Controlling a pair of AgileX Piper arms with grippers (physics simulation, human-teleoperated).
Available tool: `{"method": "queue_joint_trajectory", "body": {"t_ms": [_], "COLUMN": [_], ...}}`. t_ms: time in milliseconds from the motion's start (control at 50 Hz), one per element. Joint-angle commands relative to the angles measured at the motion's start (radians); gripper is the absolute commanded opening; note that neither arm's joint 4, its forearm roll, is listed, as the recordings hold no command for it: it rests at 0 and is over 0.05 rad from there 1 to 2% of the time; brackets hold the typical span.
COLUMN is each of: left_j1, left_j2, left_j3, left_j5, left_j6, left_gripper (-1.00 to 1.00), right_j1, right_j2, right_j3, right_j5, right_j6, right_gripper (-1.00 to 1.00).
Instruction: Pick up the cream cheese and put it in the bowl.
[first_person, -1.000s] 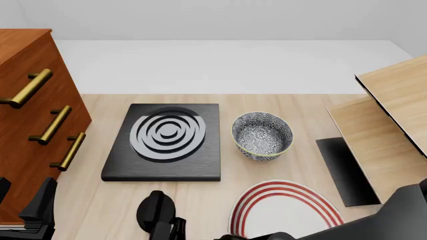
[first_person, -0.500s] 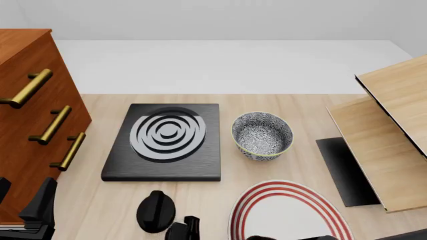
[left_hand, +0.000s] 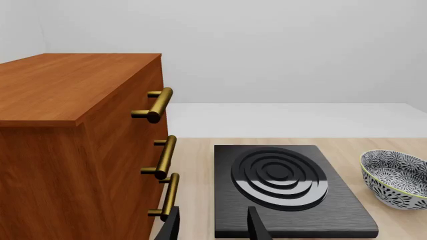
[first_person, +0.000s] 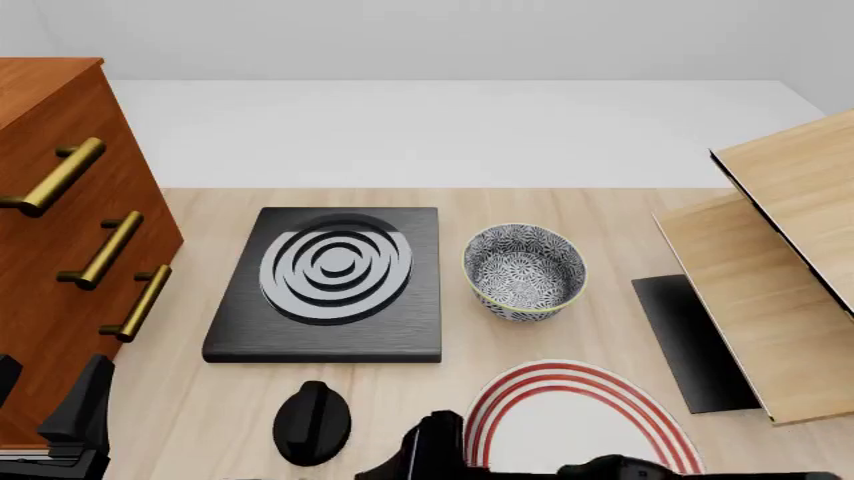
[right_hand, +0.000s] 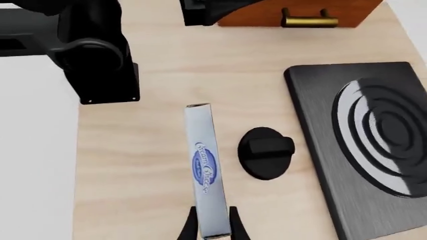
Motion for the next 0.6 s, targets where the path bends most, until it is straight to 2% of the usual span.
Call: {"method": "queue_joint_trajectory", "body": {"t_ms": [20, 240, 460, 520, 560, 600], "left_j1": [0.000, 0.000, 0.000, 0.000, 0.000, 0.000], "left_j2": [0.000, 0.000, 0.000, 0.000, 0.000, 0.000], "left_j3": [0.000, 0.000, 0.000, 0.000, 0.000, 0.000], "left_j5": [0.000, 0.000, 0.000, 0.000, 0.000, 0.000], "left_j6": [0.000, 0.000, 0.000, 0.000, 0.000, 0.000], "left_gripper": [1.00, 1.00, 1.00, 1.00, 1.00, 1.00], "right_j1": [-0.055, -0.165, -0.277, -0.303, -0.324, -0.343], "right_j2": [-0.185, -0.322, -0.434, -0.442, -0.457, -0.458], "right_j3": [0.013, -0.013, -0.098, -0.108, -0.131, -0.136], "right_j5": [0.145, 0.316, 0.542, 0.571, 0.600, 0.621], "right_j6": [0.011, -0.003, -0.022, -0.037, -0.017, -0.033], "right_gripper": [-1.00, -1.00, -1.00, -1.00, -1.00, -1.00]}}
